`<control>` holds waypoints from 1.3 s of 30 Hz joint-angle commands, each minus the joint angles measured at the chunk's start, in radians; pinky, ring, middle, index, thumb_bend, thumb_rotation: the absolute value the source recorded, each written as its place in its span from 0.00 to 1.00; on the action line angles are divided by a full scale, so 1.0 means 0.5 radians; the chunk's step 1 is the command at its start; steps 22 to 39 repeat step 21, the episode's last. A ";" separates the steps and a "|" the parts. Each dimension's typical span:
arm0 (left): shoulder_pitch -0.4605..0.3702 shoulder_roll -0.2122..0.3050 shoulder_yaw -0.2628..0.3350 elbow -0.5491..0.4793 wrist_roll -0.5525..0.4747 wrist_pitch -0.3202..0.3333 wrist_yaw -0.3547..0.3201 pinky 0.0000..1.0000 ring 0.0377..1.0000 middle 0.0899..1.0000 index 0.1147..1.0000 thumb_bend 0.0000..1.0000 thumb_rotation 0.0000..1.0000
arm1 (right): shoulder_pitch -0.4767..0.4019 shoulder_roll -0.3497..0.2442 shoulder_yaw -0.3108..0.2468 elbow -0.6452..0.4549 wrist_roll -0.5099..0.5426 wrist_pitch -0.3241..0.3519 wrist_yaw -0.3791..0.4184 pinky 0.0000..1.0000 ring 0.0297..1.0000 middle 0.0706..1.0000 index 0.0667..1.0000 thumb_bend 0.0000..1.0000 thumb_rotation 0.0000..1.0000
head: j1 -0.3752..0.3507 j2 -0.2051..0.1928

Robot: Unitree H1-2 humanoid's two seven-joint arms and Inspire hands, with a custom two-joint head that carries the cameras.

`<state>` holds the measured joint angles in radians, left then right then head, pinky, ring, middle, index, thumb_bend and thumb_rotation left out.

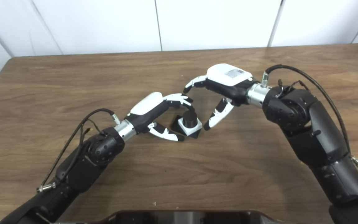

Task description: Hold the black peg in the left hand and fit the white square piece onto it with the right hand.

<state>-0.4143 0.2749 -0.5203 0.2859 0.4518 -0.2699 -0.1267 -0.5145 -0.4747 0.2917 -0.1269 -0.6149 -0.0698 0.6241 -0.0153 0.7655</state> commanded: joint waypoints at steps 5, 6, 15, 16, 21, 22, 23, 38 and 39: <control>0.214 0.087 0.014 0.113 0.015 0.061 -0.140 0.76 0.90 0.88 0.93 0.86 0.12 | 0.027 0.006 -0.123 0.001 0.049 0.053 -0.174 0.66 0.80 0.83 0.79 0.89 0.33 | -0.047 -0.078; 0.225 0.089 0.033 0.097 0.001 0.069 -0.143 0.78 0.91 0.89 0.96 0.87 0.13 | 0.046 0.011 -0.142 0.003 0.058 0.060 -0.198 0.66 0.80 0.83 0.79 0.89 0.33 | -0.049 -0.085; 0.291 0.073 0.178 0.091 -0.093 0.009 -0.073 0.78 0.91 0.92 1.00 0.90 0.23 | 0.230 0.028 -0.259 0.016 0.136 0.120 -0.349 0.69 0.82 0.84 0.82 0.86 0.30 | -0.040 -0.175; 0.299 0.065 0.198 0.095 -0.104 -0.003 -0.059 0.78 0.90 0.91 1.00 0.90 0.24 | 0.259 0.034 -0.276 0.017 0.146 0.124 -0.376 0.68 0.82 0.84 0.82 0.86 0.30 | -0.038 -0.181; 0.364 0.003 0.327 0.112 -0.225 -0.104 0.032 0.74 0.89 0.91 1.00 0.88 0.30 | 0.427 0.149 -0.403 0.034 0.211 0.095 -0.627 0.64 0.78 0.80 0.79 0.78 0.34 | -0.019 -0.222; 0.364 0.003 0.327 0.112 -0.225 -0.104 0.032 0.74 0.89 0.91 1.00 0.88 0.30 | 0.427 0.149 -0.403 0.034 0.211 0.095 -0.627 0.64 0.78 0.80 0.79 0.78 0.34 | -0.019 -0.222; 0.364 0.003 0.327 0.112 -0.225 -0.104 0.032 0.74 0.89 0.91 1.00 0.88 0.30 | 0.427 0.149 -0.403 0.034 0.211 0.095 -0.627 0.64 0.78 0.80 0.79 0.78 0.34 | -0.019 -0.222; 0.364 0.003 0.327 0.112 -0.225 -0.104 0.032 0.74 0.89 0.91 1.00 0.88 0.30 | 0.427 0.149 -0.403 0.034 0.211 0.095 -0.627 0.64 0.78 0.80 0.79 0.78 0.34 | -0.019 -0.222; 0.364 0.003 0.327 0.112 -0.225 -0.104 0.032 0.74 0.89 0.91 1.00 0.88 0.30 | 0.427 0.149 -0.403 0.034 0.211 0.095 -0.627 0.64 0.78 0.80 0.79 0.78 0.34 | -0.019 -0.222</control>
